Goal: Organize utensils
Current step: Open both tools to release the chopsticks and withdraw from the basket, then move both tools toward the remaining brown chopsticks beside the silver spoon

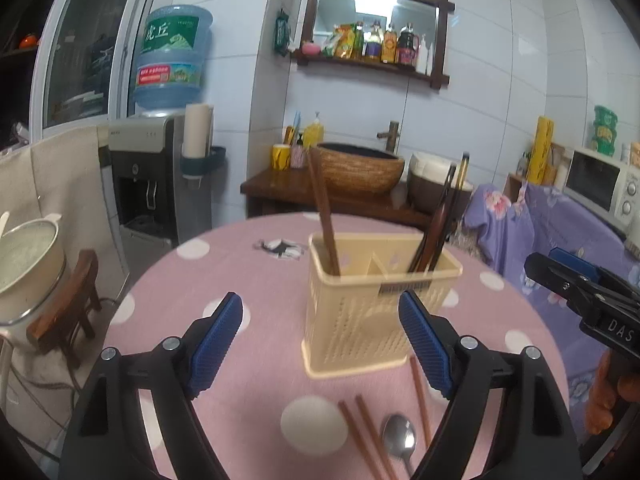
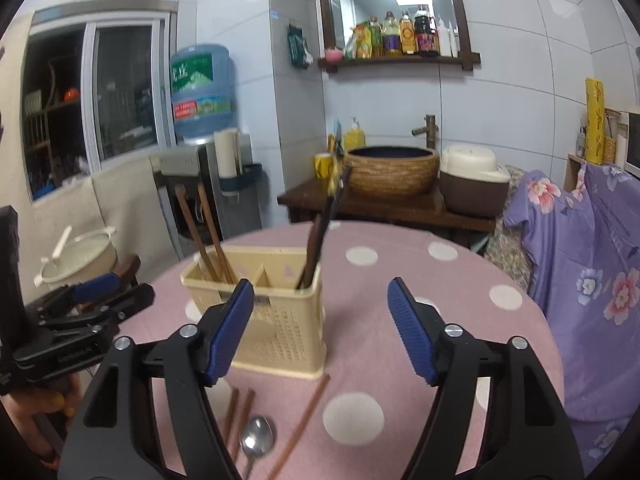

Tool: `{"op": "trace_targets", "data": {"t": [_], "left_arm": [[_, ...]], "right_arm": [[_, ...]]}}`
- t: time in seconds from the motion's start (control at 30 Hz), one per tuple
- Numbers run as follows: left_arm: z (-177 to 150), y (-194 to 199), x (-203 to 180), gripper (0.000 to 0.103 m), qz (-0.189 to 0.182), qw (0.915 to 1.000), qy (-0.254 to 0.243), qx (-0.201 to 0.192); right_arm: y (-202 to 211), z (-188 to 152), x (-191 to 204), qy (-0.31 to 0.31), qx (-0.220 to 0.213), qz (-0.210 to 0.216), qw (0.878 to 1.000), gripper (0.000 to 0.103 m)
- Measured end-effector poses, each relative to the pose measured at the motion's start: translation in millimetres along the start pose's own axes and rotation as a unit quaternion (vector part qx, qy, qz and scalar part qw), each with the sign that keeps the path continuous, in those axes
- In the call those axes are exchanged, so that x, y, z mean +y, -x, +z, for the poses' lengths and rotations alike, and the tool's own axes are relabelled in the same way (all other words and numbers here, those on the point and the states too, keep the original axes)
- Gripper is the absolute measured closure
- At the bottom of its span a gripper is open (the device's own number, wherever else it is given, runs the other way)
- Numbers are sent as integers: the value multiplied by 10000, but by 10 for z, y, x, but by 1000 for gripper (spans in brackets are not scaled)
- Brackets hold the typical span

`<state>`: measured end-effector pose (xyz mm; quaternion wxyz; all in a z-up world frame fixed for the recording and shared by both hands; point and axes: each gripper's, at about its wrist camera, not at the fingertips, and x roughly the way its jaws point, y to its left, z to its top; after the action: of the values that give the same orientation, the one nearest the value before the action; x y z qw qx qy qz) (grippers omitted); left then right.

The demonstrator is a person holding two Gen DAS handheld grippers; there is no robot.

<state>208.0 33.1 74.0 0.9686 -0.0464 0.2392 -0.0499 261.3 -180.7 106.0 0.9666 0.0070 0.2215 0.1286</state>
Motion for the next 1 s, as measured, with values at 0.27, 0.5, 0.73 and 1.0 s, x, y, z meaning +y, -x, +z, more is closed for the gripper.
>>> {"op": "trace_targets", "data": {"t": [0.27,0.5,0.73,1.0], "left_arm": [[-613,-47,106,17,97,9972,43,745],[-998,-39,222,16,342,9926,81,1159],[-1154,-22,165,15,264,9909,-20,1322],[-1243,-23,81,14,191,9893,-172,1433]], "right_arm": [[-117,-762,27,216,892,-210,9956,24],[-171,-1305,81,209,1561,-288,9871,23],[-200,-1570,312,451,1979,-226,9789,23],[-283,-1644,489,705,2233,-292,9718,23]]}}
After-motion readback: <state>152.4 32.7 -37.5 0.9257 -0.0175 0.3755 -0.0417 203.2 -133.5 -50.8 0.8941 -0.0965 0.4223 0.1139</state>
